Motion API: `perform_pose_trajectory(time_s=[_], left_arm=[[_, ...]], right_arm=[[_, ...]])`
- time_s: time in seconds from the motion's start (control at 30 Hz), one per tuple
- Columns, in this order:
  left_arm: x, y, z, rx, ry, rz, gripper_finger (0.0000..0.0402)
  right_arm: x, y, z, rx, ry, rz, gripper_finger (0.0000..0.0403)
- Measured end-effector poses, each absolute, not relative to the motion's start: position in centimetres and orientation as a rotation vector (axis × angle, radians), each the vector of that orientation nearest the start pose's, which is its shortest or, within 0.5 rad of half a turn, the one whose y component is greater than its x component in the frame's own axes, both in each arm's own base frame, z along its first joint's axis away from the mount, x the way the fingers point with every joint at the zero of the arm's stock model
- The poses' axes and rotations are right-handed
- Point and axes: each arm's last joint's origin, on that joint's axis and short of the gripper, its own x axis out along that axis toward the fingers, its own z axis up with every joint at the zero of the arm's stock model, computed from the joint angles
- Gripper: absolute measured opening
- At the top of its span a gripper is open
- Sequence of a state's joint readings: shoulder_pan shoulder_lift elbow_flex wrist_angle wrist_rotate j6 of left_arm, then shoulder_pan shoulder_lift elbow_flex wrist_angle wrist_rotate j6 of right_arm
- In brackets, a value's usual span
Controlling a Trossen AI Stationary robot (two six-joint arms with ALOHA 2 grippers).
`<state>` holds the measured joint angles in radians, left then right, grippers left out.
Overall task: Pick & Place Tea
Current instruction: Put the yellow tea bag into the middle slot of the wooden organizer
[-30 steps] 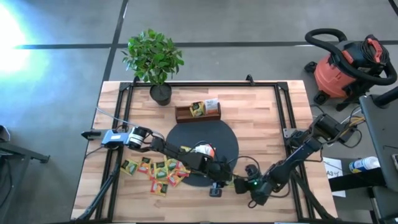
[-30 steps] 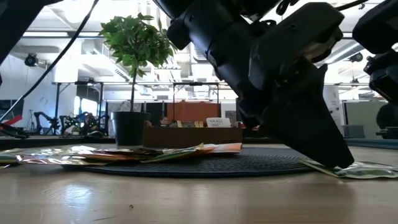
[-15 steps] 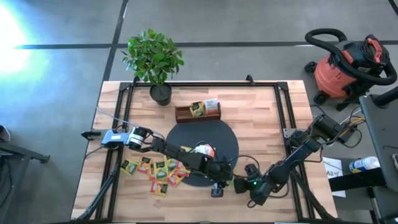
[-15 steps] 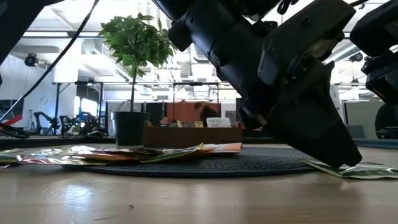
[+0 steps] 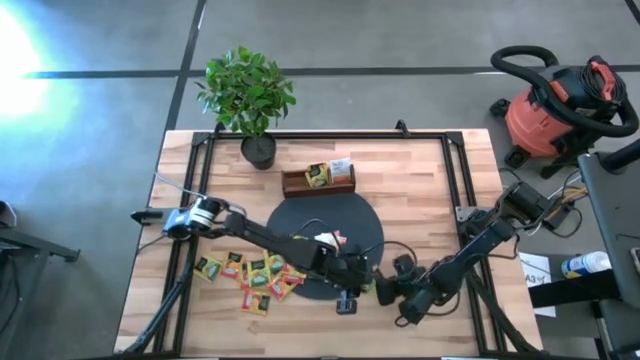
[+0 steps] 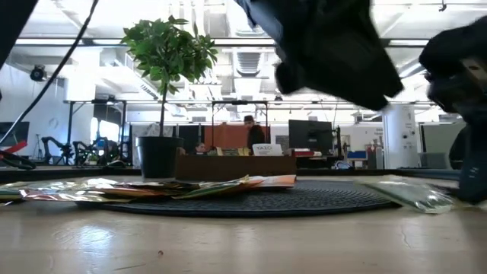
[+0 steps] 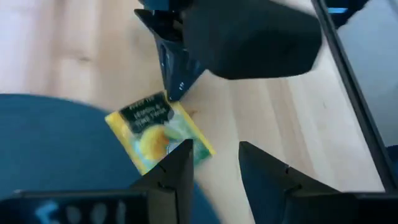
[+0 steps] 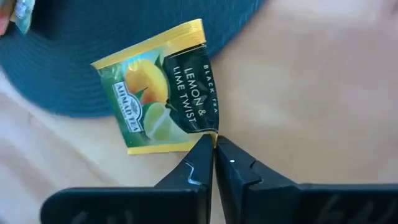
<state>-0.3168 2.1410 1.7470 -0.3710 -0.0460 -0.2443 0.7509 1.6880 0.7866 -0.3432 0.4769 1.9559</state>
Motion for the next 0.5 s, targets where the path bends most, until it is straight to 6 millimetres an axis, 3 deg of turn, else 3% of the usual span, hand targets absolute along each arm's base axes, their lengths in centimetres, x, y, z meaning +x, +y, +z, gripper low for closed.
perform_pose_trajectory(time_s=[0.1, 0.23, 0.5], left_arm=[[44.3, -14.7, 23.8, -0.057, 0.814, -0.065, 0.0103], [42.1, -14.9, 25.3, -0.038, 0.845, 0.112, 0.0103], [35.6, -16.0, 27.4, -0.217, 0.690, 0.391, 0.0103]], right_arm=[[22.1, 17.5, 14.8, 0.909, 0.806, -0.694, 0.0008], [23.7, 15.1, 18.4, 0.619, 0.843, -0.615, 0.0008], [28.2, 6.5, 24.0, 0.277, 0.872, -0.424, 0.0008]])
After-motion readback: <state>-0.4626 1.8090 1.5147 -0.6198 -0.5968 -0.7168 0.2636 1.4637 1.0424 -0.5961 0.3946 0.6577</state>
